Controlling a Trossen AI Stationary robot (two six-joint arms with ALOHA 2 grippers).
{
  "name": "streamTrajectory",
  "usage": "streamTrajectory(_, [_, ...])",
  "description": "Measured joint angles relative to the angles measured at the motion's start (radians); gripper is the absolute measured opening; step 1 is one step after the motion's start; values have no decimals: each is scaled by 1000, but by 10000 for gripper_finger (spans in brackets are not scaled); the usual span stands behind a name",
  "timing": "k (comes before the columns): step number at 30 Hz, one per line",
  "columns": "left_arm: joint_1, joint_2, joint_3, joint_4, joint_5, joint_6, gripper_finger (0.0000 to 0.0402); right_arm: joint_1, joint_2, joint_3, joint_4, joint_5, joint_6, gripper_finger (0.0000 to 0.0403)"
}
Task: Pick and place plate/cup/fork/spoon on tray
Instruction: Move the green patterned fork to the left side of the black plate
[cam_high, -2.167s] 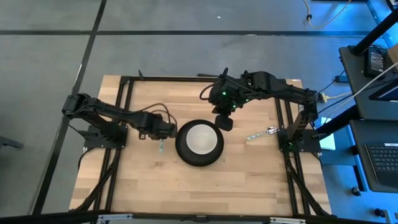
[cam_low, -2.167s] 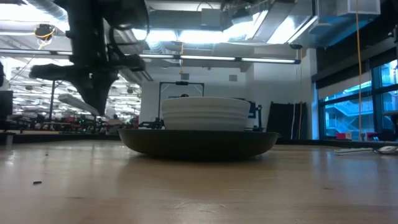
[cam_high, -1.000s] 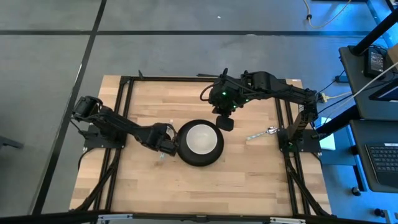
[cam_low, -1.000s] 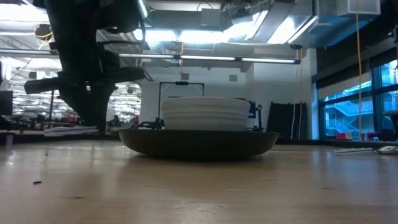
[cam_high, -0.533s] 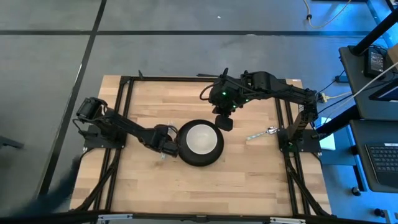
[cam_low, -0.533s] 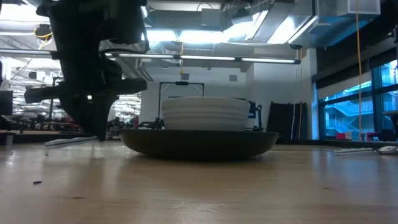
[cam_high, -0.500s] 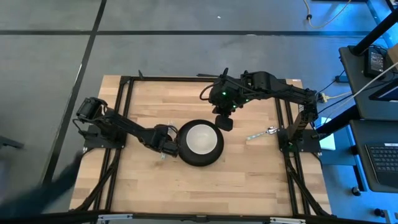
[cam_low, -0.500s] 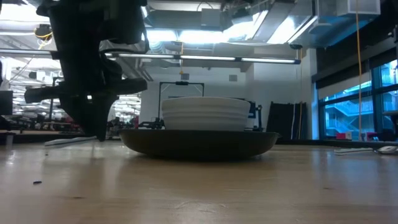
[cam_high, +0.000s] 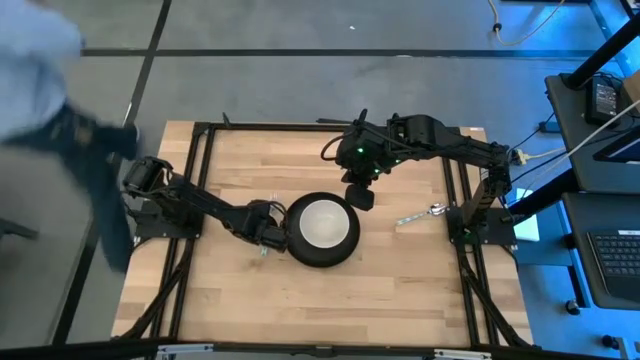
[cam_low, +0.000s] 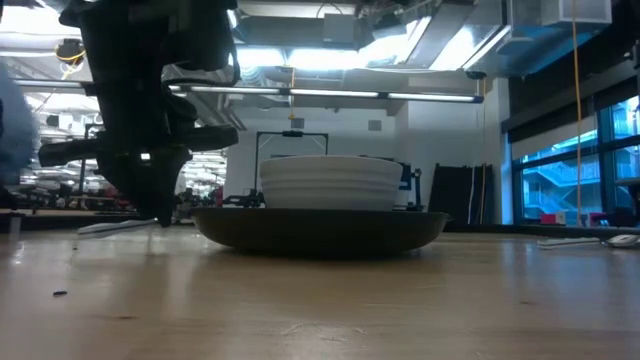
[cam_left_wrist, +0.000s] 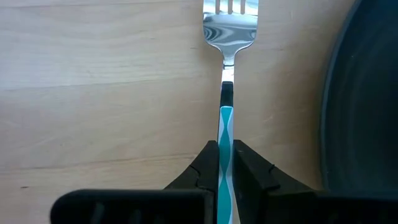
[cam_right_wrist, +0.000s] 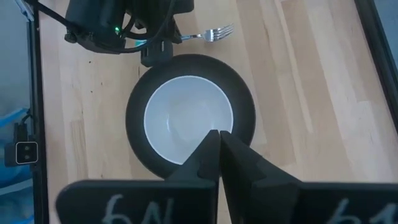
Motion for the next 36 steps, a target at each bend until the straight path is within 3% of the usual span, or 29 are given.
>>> streamTrajectory(10, [0, 62, 1, 38, 12, -1, 22, 0, 0, 0, -1, 0, -1, 13])
streamTrajectory(16, [2, 62, 1, 37, 14, -1, 26, 0, 0, 0, -2, 0, -2, 13])
streamTrajectory(26, [15, 63, 1, 40, 27, -3, 66, 0, 0, 0, -1, 0, -4, 13])
streamTrajectory(36, [27, 29, -2, -3, 61, -21, 66, 0, 0, 0, -1, 0, -5, 13])
